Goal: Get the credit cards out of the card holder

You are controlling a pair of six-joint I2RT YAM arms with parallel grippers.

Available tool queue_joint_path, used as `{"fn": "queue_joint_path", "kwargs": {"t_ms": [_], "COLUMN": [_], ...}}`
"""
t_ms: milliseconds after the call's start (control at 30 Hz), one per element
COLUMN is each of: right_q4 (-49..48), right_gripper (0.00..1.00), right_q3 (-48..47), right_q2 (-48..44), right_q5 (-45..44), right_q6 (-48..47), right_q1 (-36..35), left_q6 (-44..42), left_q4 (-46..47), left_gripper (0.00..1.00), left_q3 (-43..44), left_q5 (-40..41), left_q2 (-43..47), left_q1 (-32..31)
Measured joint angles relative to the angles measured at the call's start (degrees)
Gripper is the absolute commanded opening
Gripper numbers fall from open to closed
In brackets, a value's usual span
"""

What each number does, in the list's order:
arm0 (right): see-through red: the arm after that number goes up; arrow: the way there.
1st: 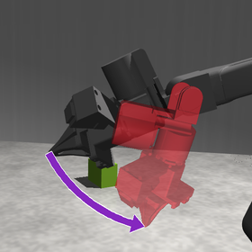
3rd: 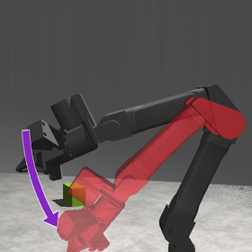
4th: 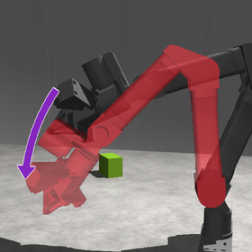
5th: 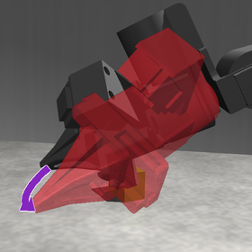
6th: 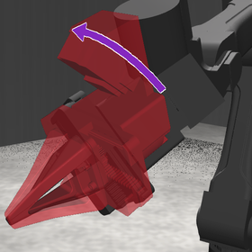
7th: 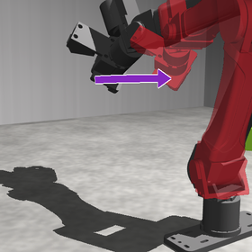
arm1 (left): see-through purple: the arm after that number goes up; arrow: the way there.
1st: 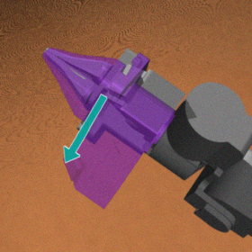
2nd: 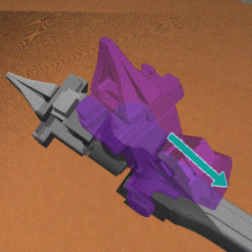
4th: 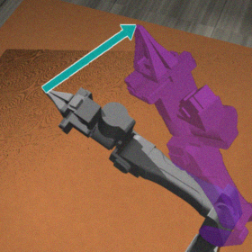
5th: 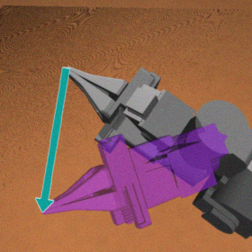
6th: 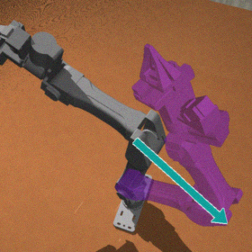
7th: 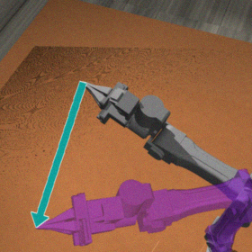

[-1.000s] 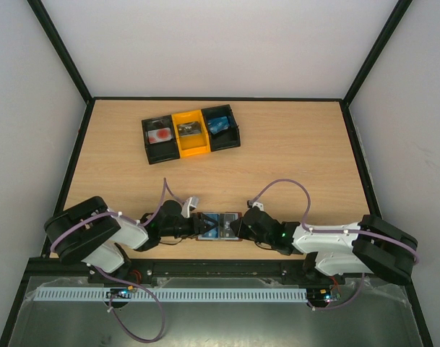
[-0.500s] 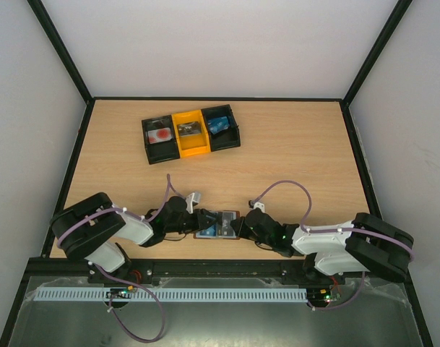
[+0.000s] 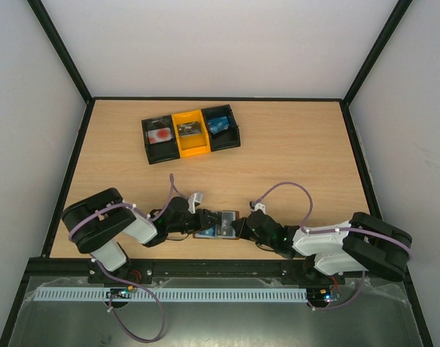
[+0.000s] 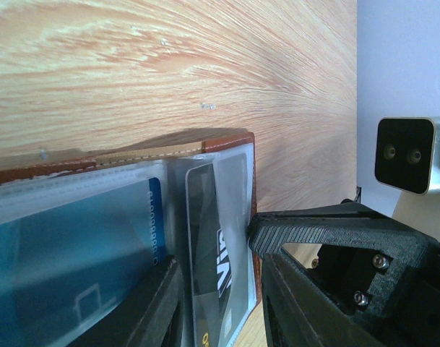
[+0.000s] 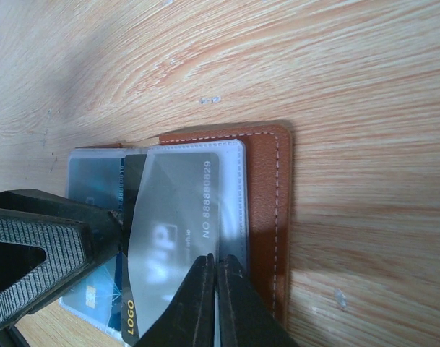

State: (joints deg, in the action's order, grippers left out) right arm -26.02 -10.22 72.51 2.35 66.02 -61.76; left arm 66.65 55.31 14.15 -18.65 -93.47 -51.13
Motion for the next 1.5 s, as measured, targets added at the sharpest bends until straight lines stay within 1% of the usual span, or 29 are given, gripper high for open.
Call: {"fn": "queue_joint_path", "kwargs": {"t_ms": [167,267,400,467,867,1233,1367,1500], "right_q4": [-1.4,-1.9,-3.0,-3.3,-6.0,-6.0,-5.7,-5.4], "right_gripper": [0.02,0.02,0.02,0.02,0.02,0.02,0.03,0.03], "right_q3": [0.5,0.5,0.8,0.9,1.3,1.5,1.5,1.5], "right_q2": [0.6,0.9,1.4,1.6,3.2,3.2,3.0,2.4], "right_q5": [0.1,0.2,0.3,0.3,0.2,0.1,0.0,0.0], "right_q6": [0.0,0.0,0.0,0.0,0.0,0.3,0.3,0.3], "right_q1": [0.0,0.0,0.0,0.0,0.0,0.0,0.0,0.0], "left_q6": [1.0,1.5,1.7,1.9,1.5,0.7,0.3,-0.4], "left_q4": [1.5,1.7,1.7,1.6,1.1,-0.4,-1.4,-4.9], "left_gripper": [0.21,0.18,0.06,0.03,0.02,0.02,0.02,0.02], "left_q3": [0.0,-0.3,-0.4,-0.4,-1.0,-2.7,-3.5,-4.7], "left_q5": [-0.3,-0.3,-0.3,-0.2,-0.1,0.1,0.2,0.9], "left_q2": [-1.4,-1.6,-1.6,-1.6,-0.1,2.9,5.0,9.3], "left_q1": [-0.1,-0.1,-0.1,-0.1,-0.1,0.7,1.2,1.6]}}
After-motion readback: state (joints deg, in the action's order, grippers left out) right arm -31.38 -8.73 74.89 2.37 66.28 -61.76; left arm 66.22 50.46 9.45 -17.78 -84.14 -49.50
